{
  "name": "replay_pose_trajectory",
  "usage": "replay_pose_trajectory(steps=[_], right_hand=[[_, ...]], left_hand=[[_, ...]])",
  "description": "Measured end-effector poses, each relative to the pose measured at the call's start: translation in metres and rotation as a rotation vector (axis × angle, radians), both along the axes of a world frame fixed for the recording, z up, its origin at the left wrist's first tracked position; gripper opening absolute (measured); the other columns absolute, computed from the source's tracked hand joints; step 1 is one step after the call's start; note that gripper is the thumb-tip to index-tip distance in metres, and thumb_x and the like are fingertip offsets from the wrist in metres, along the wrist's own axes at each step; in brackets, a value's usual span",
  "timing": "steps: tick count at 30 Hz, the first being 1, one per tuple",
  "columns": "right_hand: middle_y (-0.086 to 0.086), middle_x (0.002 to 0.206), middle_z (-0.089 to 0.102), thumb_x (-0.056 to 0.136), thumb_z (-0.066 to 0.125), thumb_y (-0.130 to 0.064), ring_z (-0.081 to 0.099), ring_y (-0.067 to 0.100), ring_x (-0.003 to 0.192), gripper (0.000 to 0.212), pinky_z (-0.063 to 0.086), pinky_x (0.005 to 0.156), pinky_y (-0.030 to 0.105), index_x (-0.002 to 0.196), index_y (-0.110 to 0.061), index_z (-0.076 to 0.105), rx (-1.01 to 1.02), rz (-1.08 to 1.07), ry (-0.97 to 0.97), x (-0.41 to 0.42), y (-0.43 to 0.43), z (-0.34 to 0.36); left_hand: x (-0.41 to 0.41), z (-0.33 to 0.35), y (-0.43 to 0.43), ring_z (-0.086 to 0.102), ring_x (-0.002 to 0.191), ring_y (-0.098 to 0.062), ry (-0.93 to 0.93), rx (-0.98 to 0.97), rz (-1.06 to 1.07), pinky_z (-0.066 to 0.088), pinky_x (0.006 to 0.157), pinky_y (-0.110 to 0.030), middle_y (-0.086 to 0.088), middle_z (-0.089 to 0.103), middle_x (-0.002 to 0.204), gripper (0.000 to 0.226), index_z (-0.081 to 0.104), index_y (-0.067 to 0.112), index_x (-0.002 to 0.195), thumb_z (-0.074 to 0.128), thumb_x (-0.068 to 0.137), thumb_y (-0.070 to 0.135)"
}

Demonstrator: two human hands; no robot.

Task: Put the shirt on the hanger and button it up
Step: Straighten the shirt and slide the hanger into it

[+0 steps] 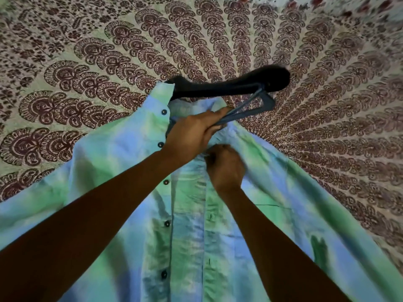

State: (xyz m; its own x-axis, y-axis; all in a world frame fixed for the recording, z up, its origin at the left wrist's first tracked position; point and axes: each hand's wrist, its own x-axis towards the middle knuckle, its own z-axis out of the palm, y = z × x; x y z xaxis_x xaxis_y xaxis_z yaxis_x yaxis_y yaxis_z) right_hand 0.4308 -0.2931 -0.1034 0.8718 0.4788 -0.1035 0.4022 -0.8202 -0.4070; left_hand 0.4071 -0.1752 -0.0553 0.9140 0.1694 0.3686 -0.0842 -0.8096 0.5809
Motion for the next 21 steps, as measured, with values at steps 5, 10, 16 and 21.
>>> replay_pose_trajectory(steps=[5,10,16,21], right_hand=[[-0.006,0.071,0.065,0.092,0.048,-0.018,0.061,0.012,0.069,0.018,0.042,0.064,0.021,0.084,-0.006,0.060,0.599,-0.464,0.454,0.059,-0.034,0.019],[-0.011,0.044,0.050,0.096,0.046,-0.014,0.040,-0.004,0.041,0.030,0.035,0.046,0.011,0.066,-0.018,0.049,0.824,-0.624,0.354,0.113,-0.085,0.064],[-0.006,0.073,0.052,0.093,0.053,-0.015,0.050,-0.004,0.061,0.018,0.043,0.065,0.017,0.077,-0.022,0.051,0.770,-0.437,0.242,0.128,-0.064,0.089],[-0.011,0.072,0.051,0.093,0.052,-0.014,0.047,-0.008,0.056,0.015,0.035,0.055,0.010,0.081,-0.023,0.049,0.704,-0.150,0.179,0.081,-0.032,0.093]], left_hand=[[-0.008,-0.005,-0.004,0.068,0.077,-0.029,-0.026,0.058,-0.040,0.053,0.052,-0.033,-0.008,0.071,0.099,0.044,0.053,0.015,0.129,0.040,0.089,0.029],[-0.018,-0.031,-0.014,0.063,0.064,-0.019,-0.005,0.197,-0.111,0.045,0.038,-0.023,-0.004,0.068,0.080,0.039,0.057,0.016,0.124,0.052,0.086,0.021],[-0.037,-0.072,-0.032,0.062,0.054,-0.022,0.218,0.355,-0.214,0.037,0.037,-0.021,0.000,0.067,0.096,0.045,0.054,0.030,0.128,0.045,0.085,0.023],[-0.006,-0.060,-0.040,0.054,0.090,-0.037,0.375,0.289,-0.070,0.046,0.071,-0.039,-0.016,0.055,0.105,0.052,0.059,0.026,0.122,0.024,0.088,0.045]])
